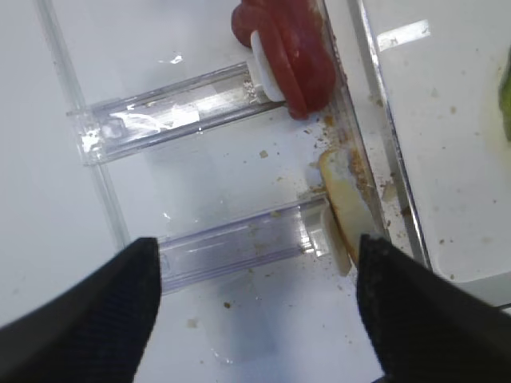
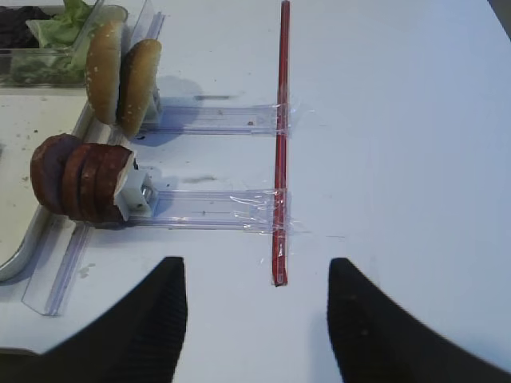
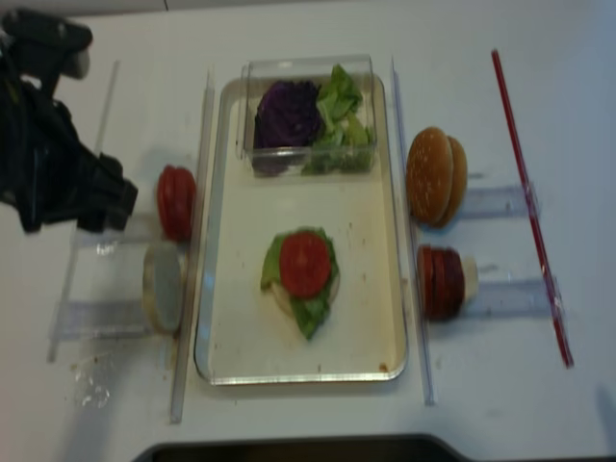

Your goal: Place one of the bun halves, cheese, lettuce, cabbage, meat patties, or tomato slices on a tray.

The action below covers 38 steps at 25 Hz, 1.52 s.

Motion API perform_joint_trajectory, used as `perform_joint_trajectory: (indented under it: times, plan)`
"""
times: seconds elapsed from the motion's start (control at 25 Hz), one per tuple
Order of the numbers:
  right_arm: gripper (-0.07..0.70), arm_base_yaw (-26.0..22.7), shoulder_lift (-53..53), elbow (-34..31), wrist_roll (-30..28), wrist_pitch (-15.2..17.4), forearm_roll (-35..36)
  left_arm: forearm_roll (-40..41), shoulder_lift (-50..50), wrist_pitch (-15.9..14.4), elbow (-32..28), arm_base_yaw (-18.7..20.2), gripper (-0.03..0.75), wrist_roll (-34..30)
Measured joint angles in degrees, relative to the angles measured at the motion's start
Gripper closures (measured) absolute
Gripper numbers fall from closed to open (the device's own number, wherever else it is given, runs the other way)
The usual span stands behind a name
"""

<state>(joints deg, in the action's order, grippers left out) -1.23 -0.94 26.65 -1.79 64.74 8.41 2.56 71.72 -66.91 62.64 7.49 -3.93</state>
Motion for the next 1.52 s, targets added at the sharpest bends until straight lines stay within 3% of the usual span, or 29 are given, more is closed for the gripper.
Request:
perform_joint_trajectory:
  times: [0.6, 1.04, 1.52]
  plan:
    - [0.216, 0.0, 0.0, 0.0, 0.0, 0.0, 0.0, 0.0, -22.4, 0.1, -16.5, 0.0, 0.243, 0.0]
    - [0.216, 0.0, 0.0, 0.0, 0.0, 0.0, 0.0, -0.6, -38.7, 1.1, -24.6, 0.0, 0.243, 0.2]
    - [0.216, 0.0, 0.0, 0.0, 0.0, 0.0, 0.0, -4.8, -49.3, 1.3, -33.9, 0.0, 0.243, 0.2]
